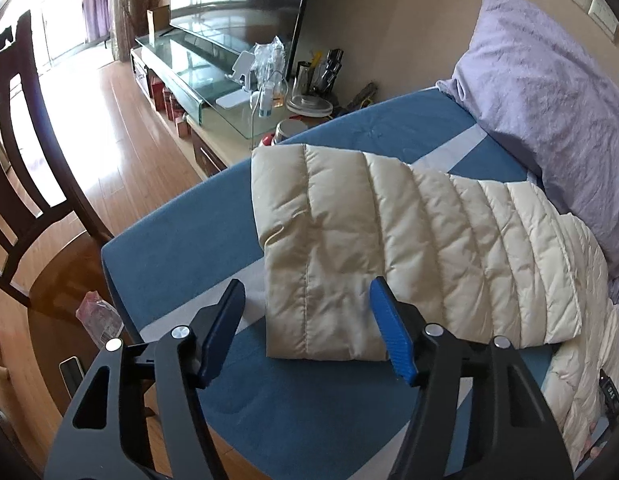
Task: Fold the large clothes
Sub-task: 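Reach the left tool to the other sleeve cuff and grasp it, then lift and carry the held sleeve with the left tool across the body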
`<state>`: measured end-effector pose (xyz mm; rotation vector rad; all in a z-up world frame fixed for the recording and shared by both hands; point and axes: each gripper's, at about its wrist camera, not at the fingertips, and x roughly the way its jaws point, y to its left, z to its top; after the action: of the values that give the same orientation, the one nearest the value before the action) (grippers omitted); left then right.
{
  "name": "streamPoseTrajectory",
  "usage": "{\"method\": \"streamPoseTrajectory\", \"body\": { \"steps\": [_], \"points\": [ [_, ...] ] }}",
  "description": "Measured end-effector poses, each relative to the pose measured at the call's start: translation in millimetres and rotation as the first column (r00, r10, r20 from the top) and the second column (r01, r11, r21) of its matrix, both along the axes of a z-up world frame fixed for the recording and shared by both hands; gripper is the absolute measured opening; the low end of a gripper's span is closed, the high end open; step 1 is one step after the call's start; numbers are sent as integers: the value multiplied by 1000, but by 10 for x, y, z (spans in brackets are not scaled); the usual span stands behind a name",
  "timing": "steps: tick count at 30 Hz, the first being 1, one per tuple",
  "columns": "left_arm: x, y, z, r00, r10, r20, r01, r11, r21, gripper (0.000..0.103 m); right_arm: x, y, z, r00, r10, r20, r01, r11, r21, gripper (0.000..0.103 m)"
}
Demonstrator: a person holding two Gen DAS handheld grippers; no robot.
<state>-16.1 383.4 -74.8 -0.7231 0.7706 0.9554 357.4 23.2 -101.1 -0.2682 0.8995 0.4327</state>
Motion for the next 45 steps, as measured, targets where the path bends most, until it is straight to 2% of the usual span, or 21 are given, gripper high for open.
{"method": "streamPoseTrajectory", "body": {
  "steps": [5, 11, 16, 21, 30, 36, 41, 45],
  "points": [
    [-1, -9, -3, 1000, 2, 19, -2, 1000, 5, 59, -1, -1, -1, 1000, 0, 0, 0, 1000, 1, 101],
    [118, -74, -10, 1000, -11, 2, 11, 1000, 18, 54, -2, -1, 0, 1000, 0, 0, 0, 1000, 1, 101],
    [169, -109, -15, 1000, -9, -21, 10, 999, 42, 33, -2, -1, 2, 1000, 0, 1, 0, 1000, 1, 101],
    [173, -104, -27, 1000, -20, 1, 19, 1000, 23, 11, -2, -5, 3, 1000, 0, 0, 0, 1000, 2, 101],
    [192, -118, 20, 999, -31, 38, 30, 1000, 6, 6, -6, -5, 7, 1000, -1, 0, 1, 1000, 6, 101],
    [352, -230, 400, 989, -87, 117, 82, 995, 48, 6, -8, -15, 5, 1000, -2, 1, 2, 1000, 7, 101],
    [672, -476, 792, 964, -192, 186, 177, 980, 96, 6, -12, -16, 7, 1000, -5, 1, 5, 1000, 9, 101],
    [1039, -775, 1069, 927, -303, 222, 279, 951, 133, 6, -13, -15, 7, 1000, -6, 0, 6, 1000, 12, 101]
  ]
}}
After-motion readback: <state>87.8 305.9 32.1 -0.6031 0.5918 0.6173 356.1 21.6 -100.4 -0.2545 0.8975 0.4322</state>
